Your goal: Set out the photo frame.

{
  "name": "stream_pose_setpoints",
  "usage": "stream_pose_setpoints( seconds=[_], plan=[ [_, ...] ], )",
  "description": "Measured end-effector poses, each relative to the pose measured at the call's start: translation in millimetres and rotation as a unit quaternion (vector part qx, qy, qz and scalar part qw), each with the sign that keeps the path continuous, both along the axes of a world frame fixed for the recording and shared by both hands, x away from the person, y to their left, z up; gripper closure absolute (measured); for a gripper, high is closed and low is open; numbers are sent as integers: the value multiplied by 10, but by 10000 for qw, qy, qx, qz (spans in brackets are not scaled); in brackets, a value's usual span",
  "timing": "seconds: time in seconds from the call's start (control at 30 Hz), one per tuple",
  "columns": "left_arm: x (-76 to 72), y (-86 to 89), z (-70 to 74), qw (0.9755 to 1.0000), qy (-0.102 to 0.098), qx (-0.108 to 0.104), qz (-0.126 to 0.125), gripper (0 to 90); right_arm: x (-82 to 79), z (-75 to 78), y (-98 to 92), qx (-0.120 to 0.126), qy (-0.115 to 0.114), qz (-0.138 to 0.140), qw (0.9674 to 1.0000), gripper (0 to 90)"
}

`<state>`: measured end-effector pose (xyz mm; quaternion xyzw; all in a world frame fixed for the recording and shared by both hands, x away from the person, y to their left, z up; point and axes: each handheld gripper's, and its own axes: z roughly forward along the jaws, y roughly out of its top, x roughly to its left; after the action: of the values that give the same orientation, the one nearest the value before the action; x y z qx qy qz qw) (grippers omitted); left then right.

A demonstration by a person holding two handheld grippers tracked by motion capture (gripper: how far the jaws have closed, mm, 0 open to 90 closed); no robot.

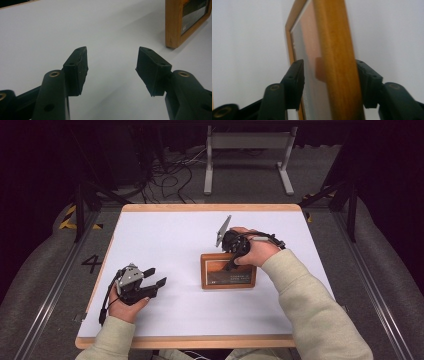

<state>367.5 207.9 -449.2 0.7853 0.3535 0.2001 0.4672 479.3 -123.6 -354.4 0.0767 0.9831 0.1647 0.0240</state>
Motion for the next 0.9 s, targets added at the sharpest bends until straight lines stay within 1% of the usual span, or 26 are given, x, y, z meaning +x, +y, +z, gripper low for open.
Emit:
stream_pose_setpoints(
  seconds=[0.03, 0.07, 0.2, 0.23, 0.27, 0.3, 0.33, 0.4, 0.47, 0.5, 0.57, 0.6, 0.63, 0.67, 0.7, 0.73, 0.77, 0.8, 0.83, 0.9],
  plan=[
    [-3, 4, -2, 10000, -19, 5, 4, 427, 5, 6, -7, 29, -46, -80, 10000, 372],
    [-9, 6, -3, 10000, 2, 9, 9, 427, 8, 10, -18, 88, -42, -194, 9998, 347],
    [-23, 23, -3, 10000, 6, -2, 36, 427, 15, 30, -59, 226, -106, -382, 9990, 268],
    [-25, 28, -1, 10000, 1, 2, 37, 427, 12, 37, -69, 233, -72, -498, 9985, 244],
    [-26, 32, 1, 10000, 3, 15, 37, 427, 15, 48, -83, 241, -61, -545, 9982, 227],
    [-27, 32, 2, 10000, 2, 13, 36, 427, 7, 64, -99, 314, -154, -535, 9980, 216],
    [-29, 30, 4, 10000, 6, 18, 35, 427, 2, 73, -111, 383, -178, -543, 9976, 204],
    [-31, 26, 5, 10000, 15, 9, 26, 426, -26, 107, -150, 524, -229, -692, 9960, 173],
    [-32, 26, 9, 10000, 10, -8, 30, 425, -56, 151, -220, 698, -296, -866, 9934, 152],
    [-35, 27, 11, 10000, 18, -20, 39, 425, -67, 166, -248, 750, -314, -917, 9925, 145],
    [-46, 29, 14, 10000, 41, -29, 43, 421, -95, 204, -336, 831, -376, -1102, 9897, 136],
    [-46, 32, 17, 10000, 29, -24, 44, 421, -115, 224, -398, 881, -398, -1223, 9878, 132],
    [-48, 33, 23, 10000, 24, -37, 49, 420, -127, 236, -436, 913, -424, -1273, 9867, 131],
    [-53, 31, 36, 10000, 25, -38, 58, 418, -168, 267, -539, 1032, -482, -1414, 9834, 130],
    [-53, 26, 46, 10000, 13, -49, 49, 418, -184, 278, -577, 1086, -522, -1454, 9820, 128],
    [-56, 21, 52, 10000, 16, -74, 65, 416, -210, 298, -641, 1183, -564, -1519, 9797, 124],
    [-56, 21, 52, 10000, 16, -74, 65, 414, -210, 298, -641, 1183, -564, -1519, 9797, 124],
    [-57, 18, 62, 9999, 20, -81, 55, 414, -225, 305, -676, 1248, -601, -1552, 9781, 122],
    [-62, 9, 71, 10000, 17, -89, 38, 406, -278, 329, -787, 1376, -691, -1647, 9742, 118],
    [-88, 7, 75, 10000, 17, -59, -1, 398, -326, 341, -880, 1502, -733, -1752, 9702, 114]
  ],
)
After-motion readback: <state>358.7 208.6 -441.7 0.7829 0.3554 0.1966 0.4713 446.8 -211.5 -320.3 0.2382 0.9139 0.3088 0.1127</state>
